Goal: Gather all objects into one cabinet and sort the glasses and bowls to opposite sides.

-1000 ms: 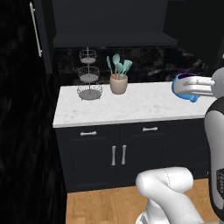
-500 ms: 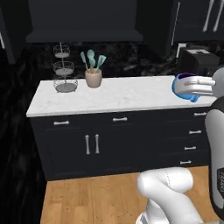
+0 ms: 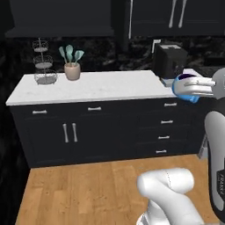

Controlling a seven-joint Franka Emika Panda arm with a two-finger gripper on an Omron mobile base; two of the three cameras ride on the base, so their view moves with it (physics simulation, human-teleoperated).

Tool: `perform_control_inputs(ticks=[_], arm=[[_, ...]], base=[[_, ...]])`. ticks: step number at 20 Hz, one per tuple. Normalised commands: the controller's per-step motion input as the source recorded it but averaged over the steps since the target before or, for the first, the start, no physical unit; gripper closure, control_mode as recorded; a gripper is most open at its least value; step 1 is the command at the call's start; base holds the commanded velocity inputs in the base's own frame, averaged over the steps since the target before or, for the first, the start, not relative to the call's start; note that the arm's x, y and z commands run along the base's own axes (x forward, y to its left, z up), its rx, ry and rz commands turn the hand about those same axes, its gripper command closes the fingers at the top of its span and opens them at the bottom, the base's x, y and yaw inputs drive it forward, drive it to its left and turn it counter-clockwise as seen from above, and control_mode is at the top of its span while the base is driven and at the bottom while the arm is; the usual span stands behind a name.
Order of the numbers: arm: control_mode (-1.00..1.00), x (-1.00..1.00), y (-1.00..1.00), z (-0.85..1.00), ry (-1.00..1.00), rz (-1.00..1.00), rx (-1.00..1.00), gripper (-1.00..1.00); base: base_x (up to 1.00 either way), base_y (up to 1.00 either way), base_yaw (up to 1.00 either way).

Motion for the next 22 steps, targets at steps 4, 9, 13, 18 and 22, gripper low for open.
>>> perform_control_inputs(ticks=[4,9,13,18,22], arm=[[1.00,0.00,0.00,0.00,0.00,0.00,0.00,1.00],[1.00,0.00,0.00,0.00,0.00,0.00,0.00,1.00],[1.00,0.00,0.00,0.00,0.00,0.00,0.00,1.00],[1.00,0.00,0.00,0.00,0.00,0.00,0.00,1.00],[1.00,0.00,0.00,0.00,0.00,0.00,0.00,1.00]], base=[[-0.55,-0.92,0.00],[-0.48,-0.97,0.00],[-0.30,-1.00,0.00],[-0.20,-1.00,0.00],[-0.14,-1.00,0.00]])
